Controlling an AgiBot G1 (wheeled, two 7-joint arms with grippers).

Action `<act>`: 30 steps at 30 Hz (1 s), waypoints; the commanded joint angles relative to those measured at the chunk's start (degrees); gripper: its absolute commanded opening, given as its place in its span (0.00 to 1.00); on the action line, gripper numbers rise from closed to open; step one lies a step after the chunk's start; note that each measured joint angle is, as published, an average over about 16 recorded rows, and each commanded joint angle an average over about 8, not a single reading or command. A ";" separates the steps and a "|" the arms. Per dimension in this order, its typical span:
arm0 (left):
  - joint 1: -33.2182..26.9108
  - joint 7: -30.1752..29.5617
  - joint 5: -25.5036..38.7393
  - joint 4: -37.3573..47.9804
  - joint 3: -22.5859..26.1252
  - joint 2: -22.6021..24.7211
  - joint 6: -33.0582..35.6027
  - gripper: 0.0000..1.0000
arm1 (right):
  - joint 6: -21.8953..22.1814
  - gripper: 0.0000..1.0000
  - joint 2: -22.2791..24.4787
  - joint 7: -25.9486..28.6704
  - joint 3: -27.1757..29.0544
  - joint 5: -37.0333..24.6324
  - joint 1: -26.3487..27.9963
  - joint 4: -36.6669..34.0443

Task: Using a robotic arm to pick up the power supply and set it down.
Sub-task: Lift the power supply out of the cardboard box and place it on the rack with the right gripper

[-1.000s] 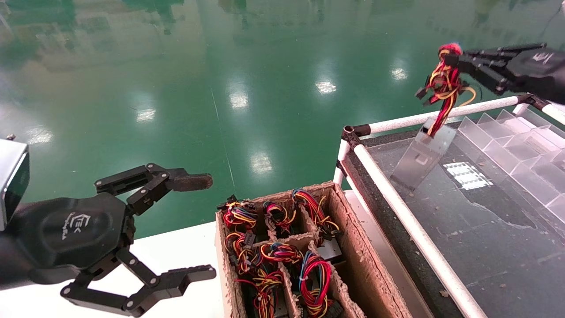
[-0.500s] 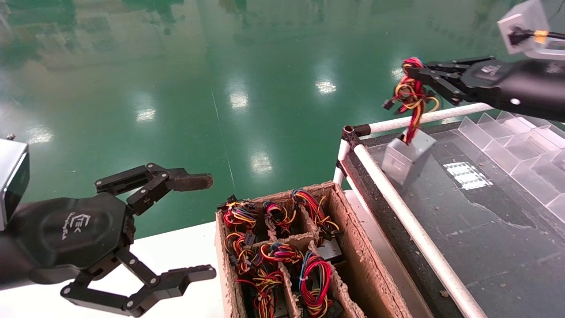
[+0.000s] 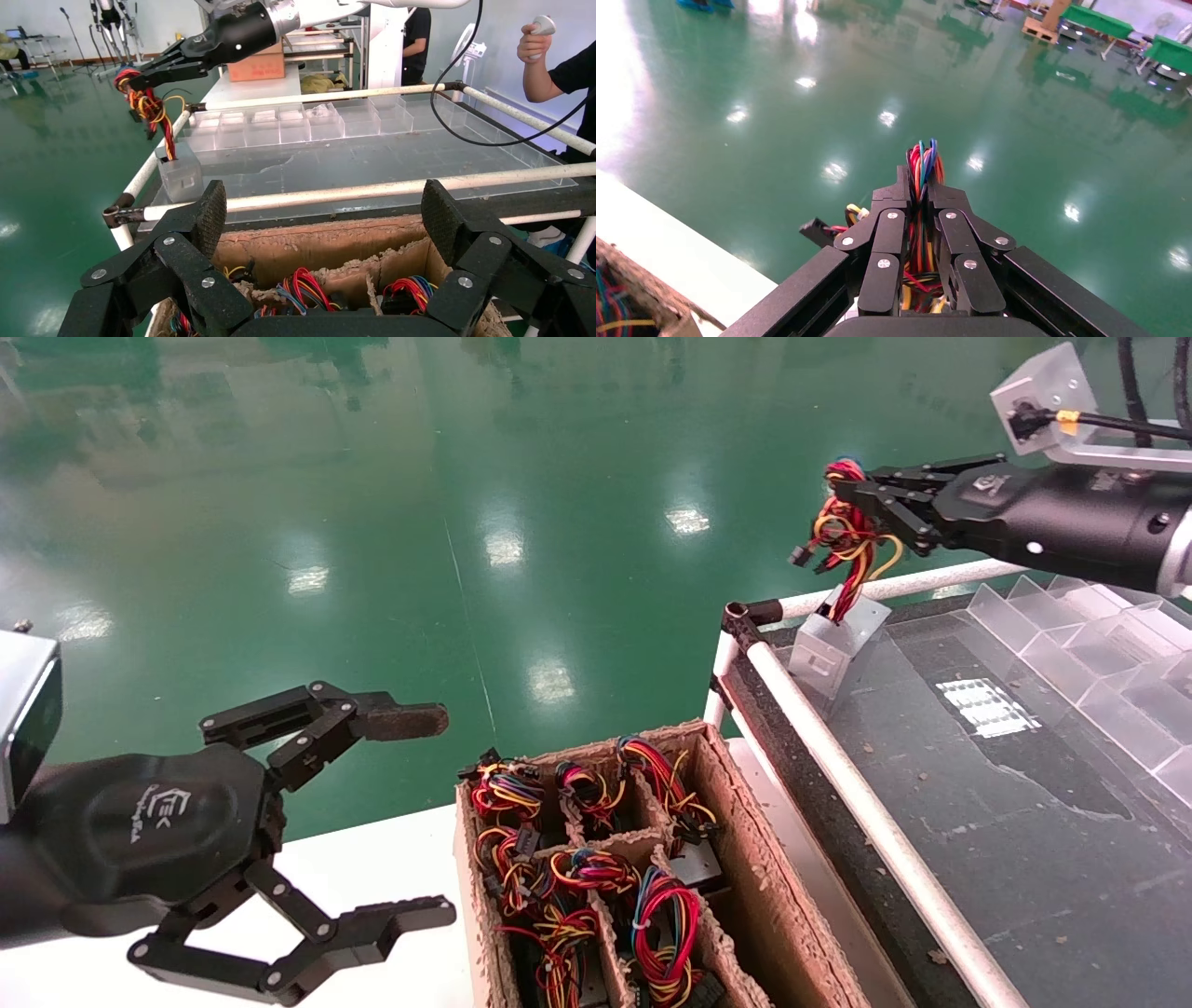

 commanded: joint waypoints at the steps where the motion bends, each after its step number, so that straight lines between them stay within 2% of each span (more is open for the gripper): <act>1: 0.00 0.00 0.00 0.00 0.00 0.00 0.00 1.00 | 0.13 0.00 0.31 -0.33 -0.15 -0.23 0.12 -0.43; 12: 0.00 0.00 0.00 0.00 0.00 0.00 0.00 1.00 | -2.62 0.00 4.45 -2.29 -1.06 -1.61 2.76 -0.49; 30: 0.00 0.00 0.00 0.00 0.01 0.00 0.00 1.00 | -4.18 0.00 6.33 -5.90 -2.33 -3.50 4.90 -0.49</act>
